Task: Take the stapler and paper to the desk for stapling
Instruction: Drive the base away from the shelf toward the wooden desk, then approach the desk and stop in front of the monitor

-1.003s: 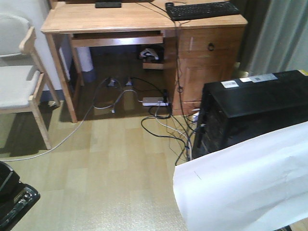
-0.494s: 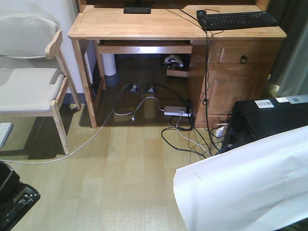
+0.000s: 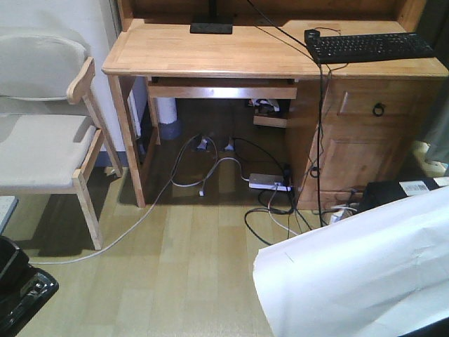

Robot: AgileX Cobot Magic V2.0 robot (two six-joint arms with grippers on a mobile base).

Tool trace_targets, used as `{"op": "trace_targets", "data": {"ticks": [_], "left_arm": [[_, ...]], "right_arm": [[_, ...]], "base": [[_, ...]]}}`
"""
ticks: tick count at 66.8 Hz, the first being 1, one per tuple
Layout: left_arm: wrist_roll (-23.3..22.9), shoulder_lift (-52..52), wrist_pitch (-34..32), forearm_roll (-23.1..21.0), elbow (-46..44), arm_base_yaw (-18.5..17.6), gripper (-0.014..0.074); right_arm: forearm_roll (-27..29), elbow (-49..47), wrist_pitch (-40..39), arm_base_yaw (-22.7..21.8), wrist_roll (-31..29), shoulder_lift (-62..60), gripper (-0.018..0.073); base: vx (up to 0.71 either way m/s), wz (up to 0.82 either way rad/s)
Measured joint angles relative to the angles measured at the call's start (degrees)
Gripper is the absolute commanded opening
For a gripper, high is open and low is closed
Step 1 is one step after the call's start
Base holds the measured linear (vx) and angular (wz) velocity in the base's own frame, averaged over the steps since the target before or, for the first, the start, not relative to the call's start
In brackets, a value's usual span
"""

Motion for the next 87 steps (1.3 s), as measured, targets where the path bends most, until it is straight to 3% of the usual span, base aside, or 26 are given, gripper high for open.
{"op": "trace_targets", "data": {"ticks": [87], "left_arm": [[0.00,0.00,0.00,-0.05,0.00,0.00,-0.0007]], "right_arm": [[0.00,0.00,0.00,0.00,0.00,0.00,-0.0002]], "base": [[0.32,-0.01]]}}
